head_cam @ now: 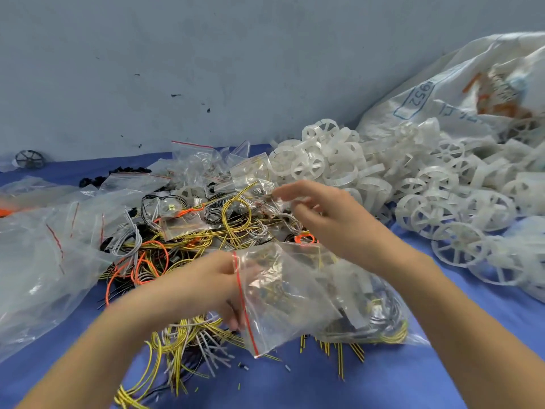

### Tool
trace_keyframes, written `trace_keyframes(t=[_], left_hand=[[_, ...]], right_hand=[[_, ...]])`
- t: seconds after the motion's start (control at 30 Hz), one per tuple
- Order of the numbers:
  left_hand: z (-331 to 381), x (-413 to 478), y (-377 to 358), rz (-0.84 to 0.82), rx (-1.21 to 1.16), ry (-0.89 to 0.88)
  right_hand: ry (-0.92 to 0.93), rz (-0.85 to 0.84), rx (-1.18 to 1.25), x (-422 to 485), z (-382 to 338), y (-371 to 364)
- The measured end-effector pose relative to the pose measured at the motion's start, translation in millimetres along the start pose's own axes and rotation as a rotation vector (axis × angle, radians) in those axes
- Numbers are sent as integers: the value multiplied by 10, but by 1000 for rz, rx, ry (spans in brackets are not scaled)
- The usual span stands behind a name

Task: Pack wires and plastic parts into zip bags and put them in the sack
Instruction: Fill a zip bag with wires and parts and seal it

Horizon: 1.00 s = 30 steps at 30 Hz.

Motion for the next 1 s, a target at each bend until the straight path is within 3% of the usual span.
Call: trace_keyframes(t=[0.17, 0.3, 0.37, 0.53, 0.77, 0.93, 1.0], left_hand=[[-87, -112, 148, -81, -272, -74], [-61, -184, -106, -241, 134, -129], [-90, -205, -164, -207, 272, -116], [-45, -246, -4, 37, 81, -155], [169, -317, 338, 669, 54, -415], [484, -553, 535, 871, 150, -728], [546, -568, 519, 899, 260, -746]], right_hand=[[-152, -149, -153, 68, 213, -72], [-94, -335, -325, 82, 204, -350], [-95, -383, -290, 88, 203, -428], [-145, -428, 94, 100, 169, -372], [-45, -49, 570, 148, 5, 24], [66, 65, 821, 155, -281, 206], [56, 57, 837, 136, -350, 178]])
Point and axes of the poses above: each hand's wrist, its own x-axis towards the middle knuckle, its own y-axis out of the back of the hand, z = x × y, the point moved 2 cm from there along x, towards the middle knuckle, and after that the axes turned 4 degrees about -z, right-handed, at the moved point
